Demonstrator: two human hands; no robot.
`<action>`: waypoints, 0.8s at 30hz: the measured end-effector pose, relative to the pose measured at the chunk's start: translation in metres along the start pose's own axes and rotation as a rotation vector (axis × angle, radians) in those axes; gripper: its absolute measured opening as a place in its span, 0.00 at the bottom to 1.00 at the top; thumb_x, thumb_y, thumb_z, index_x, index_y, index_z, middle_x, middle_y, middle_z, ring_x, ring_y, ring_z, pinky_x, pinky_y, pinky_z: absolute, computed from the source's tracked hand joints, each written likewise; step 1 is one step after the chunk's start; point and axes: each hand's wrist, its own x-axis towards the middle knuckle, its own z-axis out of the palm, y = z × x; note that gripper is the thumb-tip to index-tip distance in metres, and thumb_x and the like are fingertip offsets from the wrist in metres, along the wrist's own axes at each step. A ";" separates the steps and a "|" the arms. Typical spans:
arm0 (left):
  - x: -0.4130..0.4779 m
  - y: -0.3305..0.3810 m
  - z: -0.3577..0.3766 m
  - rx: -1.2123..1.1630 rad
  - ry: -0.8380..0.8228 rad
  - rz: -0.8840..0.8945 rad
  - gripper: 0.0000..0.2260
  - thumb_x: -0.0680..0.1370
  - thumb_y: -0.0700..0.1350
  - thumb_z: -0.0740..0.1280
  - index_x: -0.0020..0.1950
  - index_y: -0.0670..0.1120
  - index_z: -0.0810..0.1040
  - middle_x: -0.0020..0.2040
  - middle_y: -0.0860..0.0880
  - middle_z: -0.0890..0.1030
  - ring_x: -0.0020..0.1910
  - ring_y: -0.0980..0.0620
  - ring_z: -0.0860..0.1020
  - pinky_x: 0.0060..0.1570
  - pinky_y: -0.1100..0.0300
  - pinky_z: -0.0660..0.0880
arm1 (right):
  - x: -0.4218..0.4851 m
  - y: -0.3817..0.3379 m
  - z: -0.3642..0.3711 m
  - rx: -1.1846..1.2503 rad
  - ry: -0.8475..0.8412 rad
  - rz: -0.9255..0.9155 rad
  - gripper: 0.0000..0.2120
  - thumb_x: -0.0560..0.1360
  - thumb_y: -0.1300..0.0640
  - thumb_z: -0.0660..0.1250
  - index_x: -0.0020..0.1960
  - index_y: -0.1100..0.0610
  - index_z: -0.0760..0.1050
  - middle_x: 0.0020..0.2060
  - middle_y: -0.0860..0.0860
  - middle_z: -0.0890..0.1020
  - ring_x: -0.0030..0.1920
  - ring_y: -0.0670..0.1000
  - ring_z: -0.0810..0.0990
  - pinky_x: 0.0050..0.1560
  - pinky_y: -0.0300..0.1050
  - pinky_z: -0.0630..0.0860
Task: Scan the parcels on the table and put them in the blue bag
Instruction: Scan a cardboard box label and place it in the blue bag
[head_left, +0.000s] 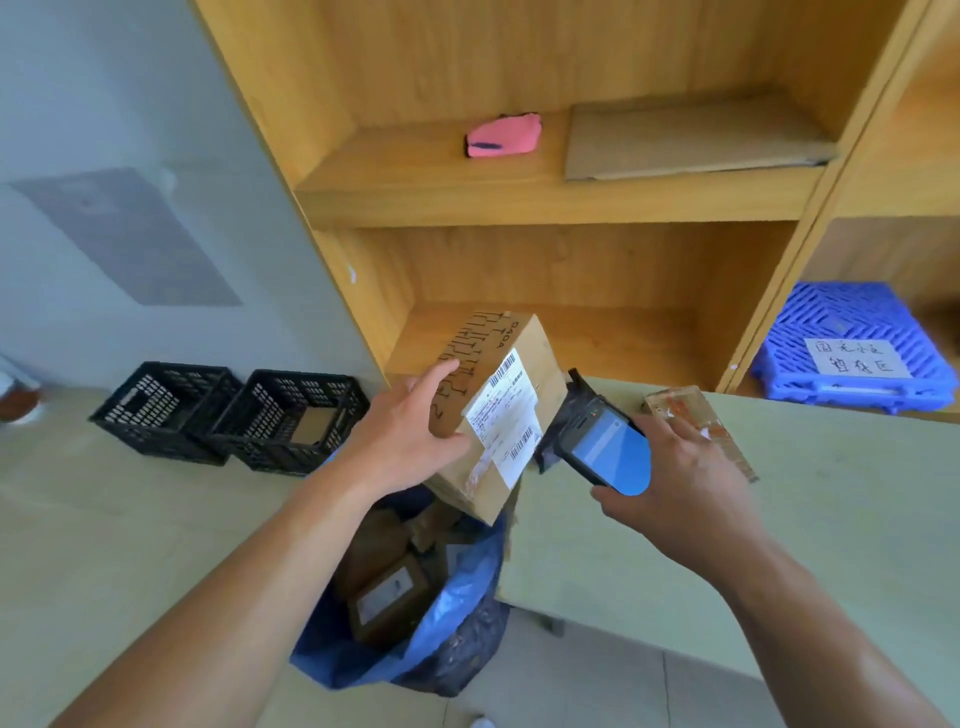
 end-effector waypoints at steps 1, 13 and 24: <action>0.002 -0.012 -0.010 0.000 0.010 0.004 0.39 0.73 0.59 0.70 0.79 0.67 0.53 0.75 0.54 0.68 0.70 0.50 0.70 0.60 0.52 0.73 | 0.005 -0.016 0.002 -0.002 0.010 -0.011 0.35 0.64 0.35 0.73 0.66 0.49 0.70 0.55 0.47 0.78 0.52 0.52 0.76 0.42 0.45 0.71; 0.010 -0.167 -0.045 -0.011 0.016 -0.180 0.41 0.71 0.58 0.70 0.80 0.65 0.53 0.73 0.50 0.67 0.70 0.47 0.69 0.64 0.46 0.75 | 0.041 -0.134 0.070 -0.017 -0.100 -0.065 0.45 0.66 0.29 0.70 0.76 0.48 0.61 0.70 0.46 0.72 0.66 0.52 0.73 0.54 0.50 0.78; -0.003 -0.215 0.042 0.355 -0.180 -0.225 0.42 0.75 0.72 0.60 0.83 0.62 0.45 0.85 0.46 0.47 0.83 0.41 0.47 0.76 0.34 0.56 | 0.037 -0.114 0.099 0.004 -0.120 -0.010 0.42 0.66 0.33 0.72 0.74 0.48 0.63 0.65 0.47 0.75 0.62 0.52 0.75 0.50 0.47 0.74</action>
